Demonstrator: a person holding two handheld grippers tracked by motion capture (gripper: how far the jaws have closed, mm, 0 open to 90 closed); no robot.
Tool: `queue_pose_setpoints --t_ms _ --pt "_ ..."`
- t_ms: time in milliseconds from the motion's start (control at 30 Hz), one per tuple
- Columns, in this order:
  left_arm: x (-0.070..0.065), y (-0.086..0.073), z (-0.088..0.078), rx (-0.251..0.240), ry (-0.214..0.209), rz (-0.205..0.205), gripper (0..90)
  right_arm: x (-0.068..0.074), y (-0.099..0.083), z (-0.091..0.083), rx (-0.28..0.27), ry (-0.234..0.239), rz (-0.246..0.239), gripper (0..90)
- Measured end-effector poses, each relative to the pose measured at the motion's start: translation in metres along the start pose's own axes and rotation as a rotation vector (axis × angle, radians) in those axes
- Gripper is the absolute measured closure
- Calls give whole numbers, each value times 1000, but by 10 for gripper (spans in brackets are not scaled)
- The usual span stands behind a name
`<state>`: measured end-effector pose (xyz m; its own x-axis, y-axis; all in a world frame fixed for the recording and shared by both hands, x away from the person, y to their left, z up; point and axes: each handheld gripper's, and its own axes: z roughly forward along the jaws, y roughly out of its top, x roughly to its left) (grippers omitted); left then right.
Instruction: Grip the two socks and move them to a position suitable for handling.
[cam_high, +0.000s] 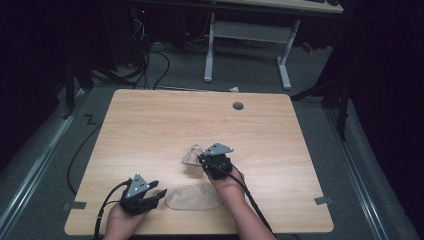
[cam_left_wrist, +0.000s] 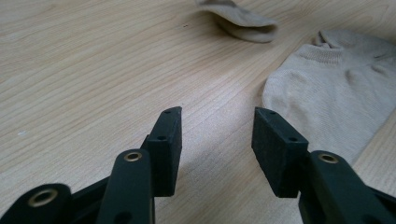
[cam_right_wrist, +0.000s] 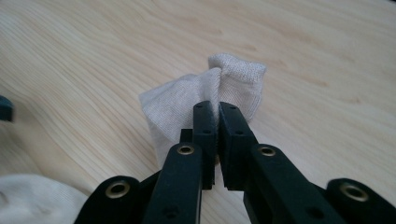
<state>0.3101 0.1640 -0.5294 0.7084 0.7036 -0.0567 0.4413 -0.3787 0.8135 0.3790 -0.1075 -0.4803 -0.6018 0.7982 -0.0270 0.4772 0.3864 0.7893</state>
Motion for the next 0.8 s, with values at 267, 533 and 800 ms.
queue_pose_setpoints --t_ms 267,533,800 --pt "1 0 -2 -5 5 -5 534 -6 7 -18 -51 -10 10 867" --pt "0 0 -1 -7 8 -6 532 -28 -32 -24 19 -52 56 866" --pt "-2 0 0 1 9 0 532 -37 -58 -29 58 -74 64 863"
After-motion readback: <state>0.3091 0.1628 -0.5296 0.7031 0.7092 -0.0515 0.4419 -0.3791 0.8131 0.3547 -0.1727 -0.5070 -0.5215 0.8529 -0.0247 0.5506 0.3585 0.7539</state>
